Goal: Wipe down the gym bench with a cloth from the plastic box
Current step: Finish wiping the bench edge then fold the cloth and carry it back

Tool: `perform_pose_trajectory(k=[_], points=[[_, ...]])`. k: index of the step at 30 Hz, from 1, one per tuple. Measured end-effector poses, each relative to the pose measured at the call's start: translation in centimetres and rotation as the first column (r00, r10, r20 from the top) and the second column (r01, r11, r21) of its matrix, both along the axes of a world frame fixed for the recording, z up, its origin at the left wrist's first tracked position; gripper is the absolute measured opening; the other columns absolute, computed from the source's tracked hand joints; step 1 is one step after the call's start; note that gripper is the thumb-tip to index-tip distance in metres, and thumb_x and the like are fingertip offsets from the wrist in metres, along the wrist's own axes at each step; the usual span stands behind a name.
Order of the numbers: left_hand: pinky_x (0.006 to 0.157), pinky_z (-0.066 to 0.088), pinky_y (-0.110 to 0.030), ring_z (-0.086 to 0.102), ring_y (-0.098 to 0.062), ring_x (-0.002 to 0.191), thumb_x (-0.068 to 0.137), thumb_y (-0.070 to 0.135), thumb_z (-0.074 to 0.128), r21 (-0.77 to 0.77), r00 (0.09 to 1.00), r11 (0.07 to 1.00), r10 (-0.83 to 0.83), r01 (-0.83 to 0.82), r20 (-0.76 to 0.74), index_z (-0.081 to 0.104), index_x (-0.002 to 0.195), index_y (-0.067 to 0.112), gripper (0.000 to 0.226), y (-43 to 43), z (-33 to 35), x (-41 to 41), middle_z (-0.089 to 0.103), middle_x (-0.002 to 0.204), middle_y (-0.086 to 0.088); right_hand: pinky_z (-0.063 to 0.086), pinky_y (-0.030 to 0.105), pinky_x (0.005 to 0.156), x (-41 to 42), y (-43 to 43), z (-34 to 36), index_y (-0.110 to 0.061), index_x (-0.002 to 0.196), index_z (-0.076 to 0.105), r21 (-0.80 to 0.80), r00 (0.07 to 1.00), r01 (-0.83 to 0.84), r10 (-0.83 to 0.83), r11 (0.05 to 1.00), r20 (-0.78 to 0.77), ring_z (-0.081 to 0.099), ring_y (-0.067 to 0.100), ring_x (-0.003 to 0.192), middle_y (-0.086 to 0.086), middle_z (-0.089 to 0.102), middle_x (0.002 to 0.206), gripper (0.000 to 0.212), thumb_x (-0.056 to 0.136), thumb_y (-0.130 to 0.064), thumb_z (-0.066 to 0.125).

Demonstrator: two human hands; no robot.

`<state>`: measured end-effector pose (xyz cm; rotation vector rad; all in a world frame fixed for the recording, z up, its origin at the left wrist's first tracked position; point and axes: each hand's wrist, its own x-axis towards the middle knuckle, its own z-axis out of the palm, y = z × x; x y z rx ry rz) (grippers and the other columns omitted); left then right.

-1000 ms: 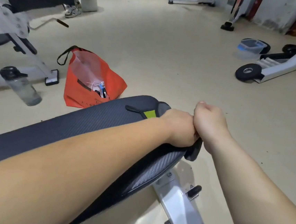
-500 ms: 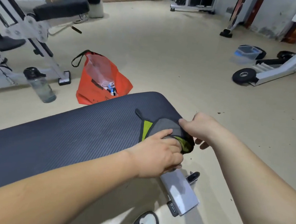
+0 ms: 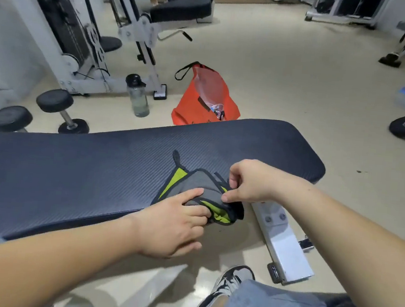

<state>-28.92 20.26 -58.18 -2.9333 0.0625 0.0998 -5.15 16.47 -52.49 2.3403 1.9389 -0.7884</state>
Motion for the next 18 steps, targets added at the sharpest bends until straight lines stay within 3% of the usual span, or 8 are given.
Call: perform_pose_trajectory(k=[2, 5, 6, 8, 12, 18], points=[[0.117, 0.027, -0.055, 0.056, -0.026, 0.111, 0.104, 0.047, 0.040, 0.010, 0.996, 0.998, 0.058, -0.059, 0.074, 0.066, 0.077, 0.015, 0.049, -1.2, -0.3, 0.5, 0.062, 0.092, -0.002, 0.049, 0.031, 0.059, -0.6, 0.7, 0.5, -0.022, 0.082, 0.065, -0.017, 0.994, -0.020, 0.021, 1.000, 0.106, 0.067, 0.018, 0.075, -0.007, 0.069, 0.077, 0.045, 0.067, -0.059, 0.084], [0.100, 0.045, -0.053, 0.058, -0.032, 0.096, 0.094, 0.019, 0.055, 0.047, 0.939, 0.977, 0.184, -0.206, 0.290, 0.061, 0.088, 0.018, 0.008, -1.7, -1.4, 1.6, 0.061, 0.101, -0.007, 0.050, 0.028, 0.055, -0.5, 1.9, 1.5, -0.019, 0.083, 0.067, -0.098, 0.992, 0.016, -0.003, 0.995, 0.126, 0.068, 0.020, 0.058, -0.005, 0.068, 0.065, 0.049, 0.064, -0.060, 0.087], [0.093, 0.046, -0.050, 0.057, -0.033, 0.095, 0.088, 0.016, 0.061, -0.005, 0.883, 0.945, 0.307, -0.327, 0.355, 0.060, 0.095, 0.020, 0.008, -1.5, -1.6, 1.4, 0.062, 0.106, -0.008, 0.054, 0.031, 0.054, -0.6, 2.4, 1.7, -0.018, 0.082, 0.067, -0.109, 0.996, 0.021, -0.011, 0.994, 0.093, 0.066, 0.021, 0.052, -0.003, 0.067, 0.062, 0.047, 0.067, -0.058, 0.087], [0.082, 0.045, -0.047, 0.056, -0.034, 0.096, 0.079, 0.016, 0.069, -0.089, 0.789, 0.881, 0.458, -0.465, 0.409, 0.059, 0.109, 0.029, 0.033, -1.1, -2.4, 1.0, 0.061, 0.116, -0.007, 0.061, 0.038, 0.059, -0.7, 3.7, 1.8, -0.014, 0.079, 0.066, -0.059, 0.999, 0.025, -0.024, 0.998, 0.025, 0.065, 0.022, 0.049, 0.002, 0.069, 0.063, 0.041, 0.079, -0.053, 0.079], [0.069, 0.039, -0.041, 0.054, -0.032, 0.087, 0.079, 0.009, 0.063, -0.077, 0.788, 0.890, 0.436, -0.450, 0.434, 0.058, 0.113, 0.031, 0.040, -0.8, -2.7, -0.4, 0.062, 0.117, -0.007, 0.056, 0.039, 0.072, -3.9, 7.1, 1.3, -0.020, 0.067, 0.056, 0.122, 0.999, -0.045, 0.041, 0.992, 0.035, 0.065, 0.027, 0.072, -0.001, 0.063, 0.068, 0.039, 0.094, -0.049, 0.062], [0.069, 0.041, -0.039, 0.056, -0.030, 0.081, 0.087, 0.008, 0.060, -0.052, 0.766, 0.873, 0.453, -0.486, 0.456, 0.065, 0.107, 0.029, 0.030, 0.8, -2.8, -8.9, 0.066, 0.110, -0.008, 0.046, 0.035, 0.073, -15.3, 11.8, 0.8, -0.024, 0.067, 0.051, 0.160, 0.962, -0.272, 0.272, 0.949, 0.018, 0.060, 0.027, 0.088, -0.009, 0.055, 0.074, 0.037, 0.095, -0.047, 0.058]])
